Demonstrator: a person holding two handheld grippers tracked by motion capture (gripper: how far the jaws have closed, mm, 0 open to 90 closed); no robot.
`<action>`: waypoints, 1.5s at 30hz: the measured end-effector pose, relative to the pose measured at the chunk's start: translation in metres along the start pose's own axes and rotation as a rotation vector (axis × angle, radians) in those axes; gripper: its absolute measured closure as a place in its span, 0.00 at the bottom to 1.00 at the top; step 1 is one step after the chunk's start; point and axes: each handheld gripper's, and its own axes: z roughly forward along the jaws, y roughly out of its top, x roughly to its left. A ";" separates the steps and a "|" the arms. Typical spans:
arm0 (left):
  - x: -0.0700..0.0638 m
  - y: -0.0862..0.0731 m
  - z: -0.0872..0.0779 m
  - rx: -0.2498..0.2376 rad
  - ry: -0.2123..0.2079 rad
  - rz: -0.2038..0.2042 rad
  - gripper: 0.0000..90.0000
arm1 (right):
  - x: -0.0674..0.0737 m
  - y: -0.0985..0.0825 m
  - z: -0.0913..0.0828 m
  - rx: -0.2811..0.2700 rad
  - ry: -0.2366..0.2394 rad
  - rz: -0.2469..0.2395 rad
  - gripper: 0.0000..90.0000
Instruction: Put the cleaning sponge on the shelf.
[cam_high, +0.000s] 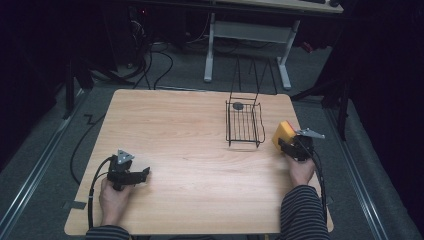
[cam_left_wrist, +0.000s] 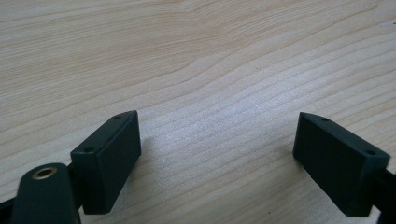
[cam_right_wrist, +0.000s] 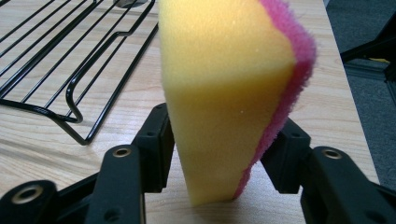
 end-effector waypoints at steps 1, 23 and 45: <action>0.000 0.000 0.000 0.000 0.000 0.000 0.17 | 0.000 0.000 0.000 0.001 0.000 -0.002 0.58; 0.000 0.000 0.000 0.000 0.000 -0.001 0.17 | 0.003 0.001 -0.006 -0.004 0.014 -0.012 0.67; 0.000 0.000 0.000 -0.002 -0.001 -0.001 0.17 | 0.014 0.008 -0.033 -0.049 0.047 -0.057 0.67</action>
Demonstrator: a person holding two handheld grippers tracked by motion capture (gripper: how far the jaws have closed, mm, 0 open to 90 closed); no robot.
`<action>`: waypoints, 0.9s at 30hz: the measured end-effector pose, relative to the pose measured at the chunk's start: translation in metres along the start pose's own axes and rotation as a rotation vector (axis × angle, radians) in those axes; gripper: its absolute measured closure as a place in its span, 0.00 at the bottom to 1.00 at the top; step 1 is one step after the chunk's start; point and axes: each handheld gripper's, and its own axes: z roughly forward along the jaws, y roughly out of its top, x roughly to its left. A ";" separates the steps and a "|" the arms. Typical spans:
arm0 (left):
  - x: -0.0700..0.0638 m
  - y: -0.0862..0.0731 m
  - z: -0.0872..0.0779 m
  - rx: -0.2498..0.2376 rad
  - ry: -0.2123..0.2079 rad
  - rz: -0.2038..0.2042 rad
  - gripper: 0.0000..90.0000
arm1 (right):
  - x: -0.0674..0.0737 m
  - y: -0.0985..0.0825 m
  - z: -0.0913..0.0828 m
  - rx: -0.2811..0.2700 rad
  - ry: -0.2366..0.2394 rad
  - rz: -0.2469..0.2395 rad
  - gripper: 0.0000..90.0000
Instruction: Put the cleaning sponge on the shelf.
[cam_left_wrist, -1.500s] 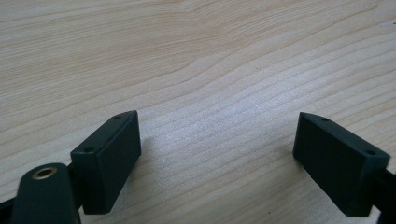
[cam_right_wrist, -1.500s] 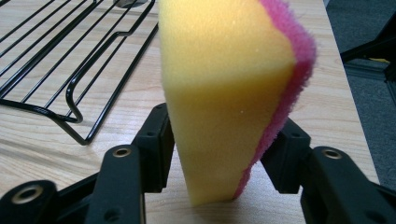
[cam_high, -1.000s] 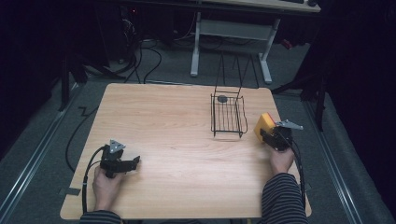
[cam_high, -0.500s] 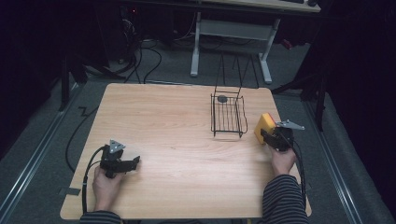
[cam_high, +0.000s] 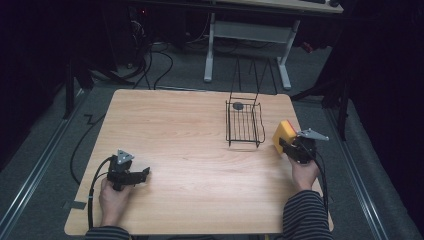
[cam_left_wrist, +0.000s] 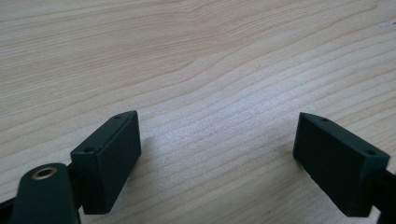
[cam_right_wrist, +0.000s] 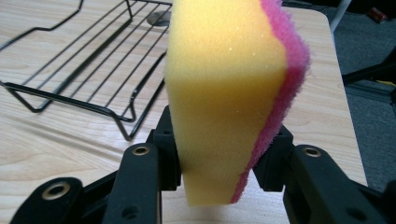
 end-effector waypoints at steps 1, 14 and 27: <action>0.000 0.000 0.000 0.000 0.000 0.000 0.17 | 0.000 0.001 -0.002 0.000 0.001 -0.004 0.67; 0.000 0.000 0.000 0.002 0.000 0.001 0.17 | 0.007 0.005 -0.027 -0.024 0.034 -0.032 0.67; 0.000 0.000 0.000 0.002 0.000 0.001 0.17 | 0.019 0.011 -0.053 -0.081 0.072 -0.057 0.67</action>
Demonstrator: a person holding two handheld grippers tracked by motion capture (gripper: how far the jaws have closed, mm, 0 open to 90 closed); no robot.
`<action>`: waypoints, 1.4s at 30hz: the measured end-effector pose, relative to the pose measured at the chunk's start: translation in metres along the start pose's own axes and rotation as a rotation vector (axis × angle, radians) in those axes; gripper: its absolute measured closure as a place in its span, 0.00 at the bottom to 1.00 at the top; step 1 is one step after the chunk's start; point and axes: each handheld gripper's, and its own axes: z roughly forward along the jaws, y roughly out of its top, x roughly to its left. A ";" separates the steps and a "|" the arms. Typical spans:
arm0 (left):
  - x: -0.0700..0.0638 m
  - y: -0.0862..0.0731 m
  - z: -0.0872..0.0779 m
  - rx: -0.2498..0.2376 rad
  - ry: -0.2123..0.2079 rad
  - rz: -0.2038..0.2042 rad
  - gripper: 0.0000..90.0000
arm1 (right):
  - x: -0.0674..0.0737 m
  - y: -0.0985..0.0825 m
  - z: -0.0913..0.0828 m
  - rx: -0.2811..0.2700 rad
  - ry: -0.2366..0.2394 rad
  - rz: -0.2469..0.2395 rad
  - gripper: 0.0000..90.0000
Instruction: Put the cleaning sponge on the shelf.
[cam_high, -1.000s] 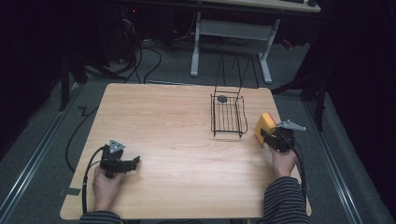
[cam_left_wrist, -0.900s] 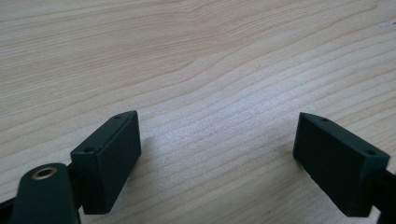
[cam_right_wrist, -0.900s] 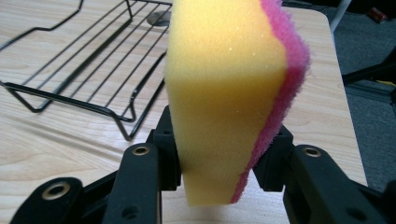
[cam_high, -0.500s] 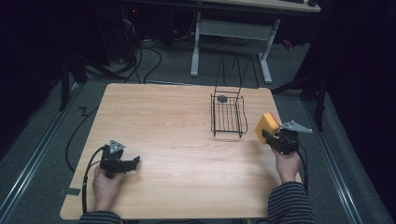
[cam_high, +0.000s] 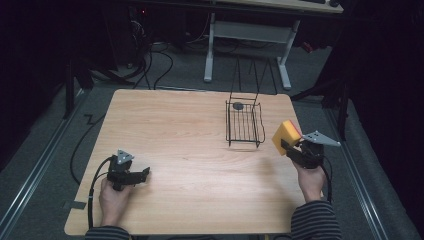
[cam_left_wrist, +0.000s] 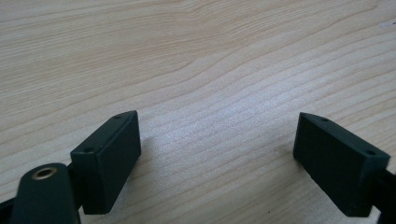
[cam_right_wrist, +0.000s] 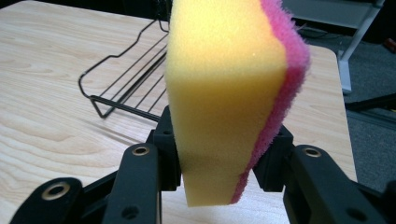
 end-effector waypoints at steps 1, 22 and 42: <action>0.000 0.000 0.000 0.000 0.000 0.000 0.17 | 0.002 0.002 -0.004 -0.008 0.009 -0.006 0.67; 0.000 0.000 0.000 0.000 0.000 0.000 0.17 | 0.040 0.025 -0.014 -0.043 0.095 -0.077 0.67; 0.000 0.000 0.000 -0.002 0.000 0.000 0.17 | 0.070 0.056 0.007 -0.034 0.153 -0.111 0.67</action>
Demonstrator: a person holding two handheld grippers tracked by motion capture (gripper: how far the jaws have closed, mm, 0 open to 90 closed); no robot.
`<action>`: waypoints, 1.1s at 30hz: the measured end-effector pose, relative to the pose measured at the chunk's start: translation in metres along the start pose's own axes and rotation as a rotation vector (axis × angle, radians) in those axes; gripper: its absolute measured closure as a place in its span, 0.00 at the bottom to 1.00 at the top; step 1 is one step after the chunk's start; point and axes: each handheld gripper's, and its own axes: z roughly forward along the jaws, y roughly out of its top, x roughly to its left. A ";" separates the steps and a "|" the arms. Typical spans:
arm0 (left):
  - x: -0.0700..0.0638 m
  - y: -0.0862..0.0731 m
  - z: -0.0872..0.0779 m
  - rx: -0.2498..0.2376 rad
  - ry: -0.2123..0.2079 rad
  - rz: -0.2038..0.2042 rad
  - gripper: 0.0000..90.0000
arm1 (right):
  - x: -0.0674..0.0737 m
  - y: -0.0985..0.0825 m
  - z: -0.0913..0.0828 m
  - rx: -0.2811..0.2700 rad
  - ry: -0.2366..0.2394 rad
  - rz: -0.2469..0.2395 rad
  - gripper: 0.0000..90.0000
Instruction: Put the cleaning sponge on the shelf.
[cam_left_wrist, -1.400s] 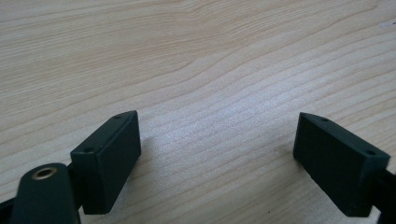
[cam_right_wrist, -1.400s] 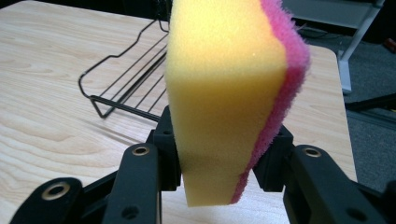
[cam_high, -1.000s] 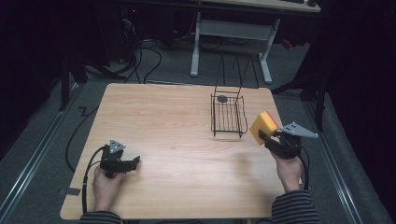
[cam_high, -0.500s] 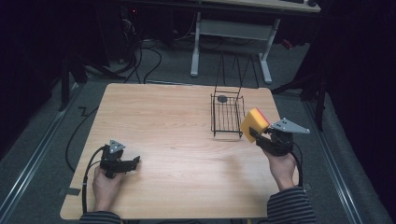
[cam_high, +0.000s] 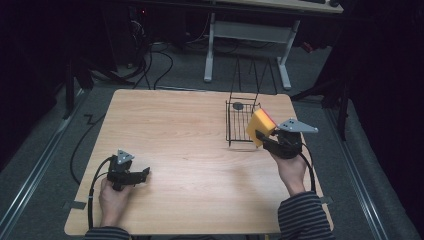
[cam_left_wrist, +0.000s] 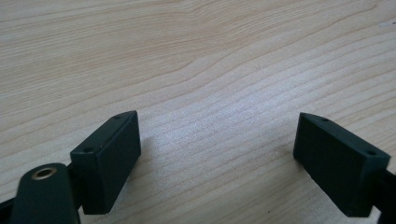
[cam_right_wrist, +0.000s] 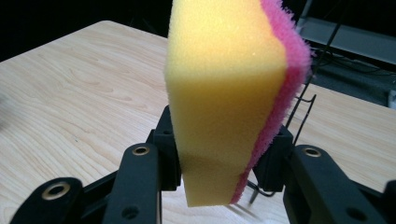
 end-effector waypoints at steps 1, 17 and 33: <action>0.000 0.000 0.000 0.001 0.000 0.000 0.17 | 0.000 0.001 0.003 0.002 0.002 -0.002 0.67; 0.000 0.000 0.000 0.004 -0.001 0.003 0.17 | -0.007 0.013 0.043 0.027 -0.034 0.021 0.67; 0.000 0.000 0.000 0.003 0.000 0.004 0.17 | -0.023 0.000 0.096 0.105 -0.112 0.075 0.67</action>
